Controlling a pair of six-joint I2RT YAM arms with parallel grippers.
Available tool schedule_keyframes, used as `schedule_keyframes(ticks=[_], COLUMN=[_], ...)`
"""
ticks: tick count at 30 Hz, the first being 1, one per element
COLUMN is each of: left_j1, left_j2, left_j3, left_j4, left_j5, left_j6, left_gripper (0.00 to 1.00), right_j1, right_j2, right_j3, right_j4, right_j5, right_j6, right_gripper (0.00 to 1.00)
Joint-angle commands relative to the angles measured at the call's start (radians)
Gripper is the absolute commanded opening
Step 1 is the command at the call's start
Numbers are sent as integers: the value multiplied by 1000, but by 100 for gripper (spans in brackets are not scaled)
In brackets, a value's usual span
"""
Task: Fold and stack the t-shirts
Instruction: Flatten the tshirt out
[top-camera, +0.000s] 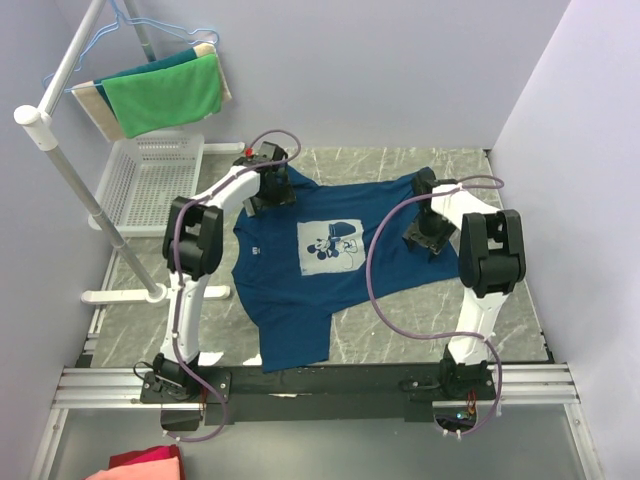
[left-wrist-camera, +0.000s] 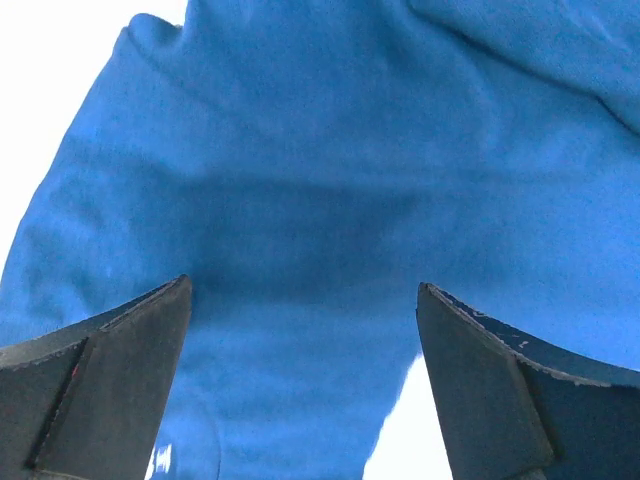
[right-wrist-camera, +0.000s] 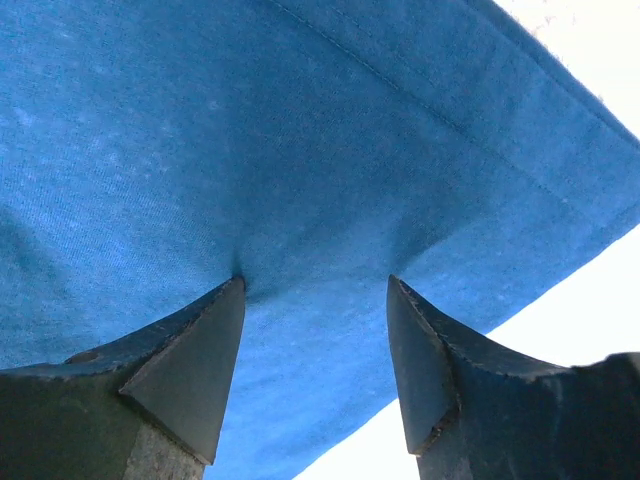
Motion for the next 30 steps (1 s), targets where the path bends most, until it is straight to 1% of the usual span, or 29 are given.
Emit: schedule_keyframes(ticks=[1,8,11,16,23,29,30], left_j1=[-5,7,27,58,73,76,76], left_j2=[85,168,182,199,210,173,147], left_j3=[116,245,279,339,362,359,348], left_j4=[-85,-168,-170,-168,-142,-95,-84], left_j5=[-76,-163,-168,-163,-139,-105,-88], left_j6=[-30,-30,-25,-5,39,76,82], left_gripper=[99,100,99,99,99,99,99], right_j1=[-6,-8,-9,-22,-26,-26,-28], right_j2=[-56,-63,-78,-128,-182,-234,-266], right_j3=[-35,-92,-135,-227,-332,-345,-342], right_j4=[-18,-60,-83,-73,-57,-79,-82], right_j5=[7,60,96,107,118,138,144], right_j6=[5,14,35,69,114,140,146], right_gripper=[66,67,67,67,67,65,65])
